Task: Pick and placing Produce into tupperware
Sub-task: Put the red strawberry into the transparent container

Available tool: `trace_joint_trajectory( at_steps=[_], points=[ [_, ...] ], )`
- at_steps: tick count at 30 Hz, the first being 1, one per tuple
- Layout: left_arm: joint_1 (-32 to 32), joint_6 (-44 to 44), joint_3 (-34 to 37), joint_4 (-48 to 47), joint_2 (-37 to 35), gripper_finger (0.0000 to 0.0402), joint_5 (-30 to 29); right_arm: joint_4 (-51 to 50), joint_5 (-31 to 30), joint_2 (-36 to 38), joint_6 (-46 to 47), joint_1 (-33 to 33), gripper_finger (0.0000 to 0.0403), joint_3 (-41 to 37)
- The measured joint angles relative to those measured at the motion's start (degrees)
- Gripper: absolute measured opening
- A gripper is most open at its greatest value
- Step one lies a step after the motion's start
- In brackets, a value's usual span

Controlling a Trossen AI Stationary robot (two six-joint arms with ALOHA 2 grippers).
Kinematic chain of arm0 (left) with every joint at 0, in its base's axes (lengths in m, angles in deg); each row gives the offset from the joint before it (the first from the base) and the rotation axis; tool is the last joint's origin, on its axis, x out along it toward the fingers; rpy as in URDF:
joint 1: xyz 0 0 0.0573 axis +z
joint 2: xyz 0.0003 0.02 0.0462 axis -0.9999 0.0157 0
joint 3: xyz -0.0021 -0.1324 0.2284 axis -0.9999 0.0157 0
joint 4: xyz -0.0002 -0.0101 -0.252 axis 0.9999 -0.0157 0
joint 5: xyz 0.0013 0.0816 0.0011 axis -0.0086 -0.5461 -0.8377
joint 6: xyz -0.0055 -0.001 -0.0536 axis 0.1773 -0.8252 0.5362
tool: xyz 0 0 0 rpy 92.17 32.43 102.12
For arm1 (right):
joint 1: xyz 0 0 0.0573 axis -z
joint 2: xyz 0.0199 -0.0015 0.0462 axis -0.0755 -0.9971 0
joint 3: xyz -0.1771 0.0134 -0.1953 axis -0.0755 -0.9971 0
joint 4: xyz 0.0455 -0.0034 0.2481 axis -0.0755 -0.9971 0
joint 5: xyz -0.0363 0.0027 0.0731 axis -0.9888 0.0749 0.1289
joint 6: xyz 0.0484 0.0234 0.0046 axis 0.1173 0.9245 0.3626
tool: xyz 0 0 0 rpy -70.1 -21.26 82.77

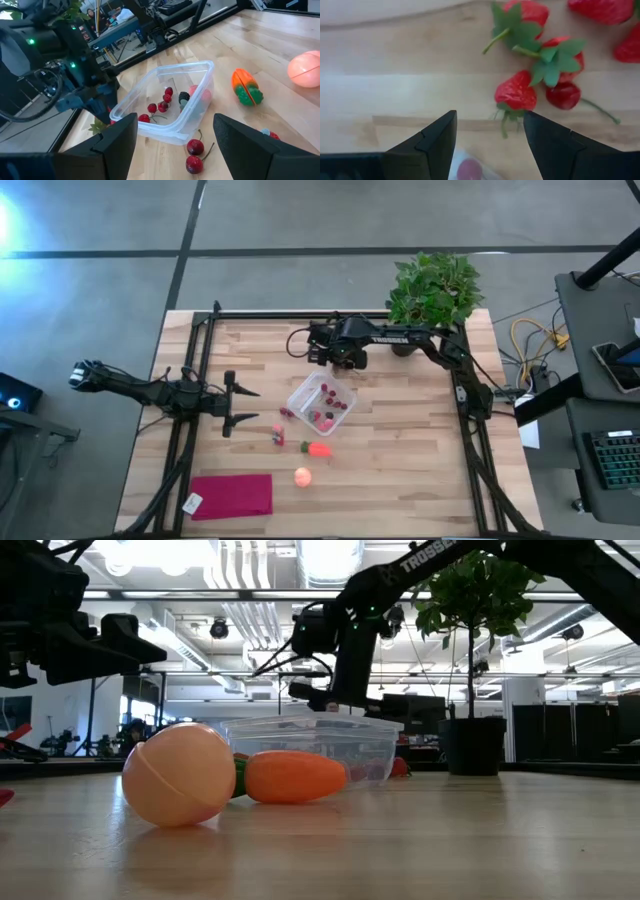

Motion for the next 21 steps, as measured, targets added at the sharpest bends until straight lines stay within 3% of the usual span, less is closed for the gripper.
trace_joint_trajectory(
  at_steps=[21],
  points=[
    [0.0, 0.0, 0.0, 0.0, 0.0, 0.0247, 0.0, -2.8, -0.9, -2.1, 7.6, 0.6, 0.0221, -0.4]
  ],
)
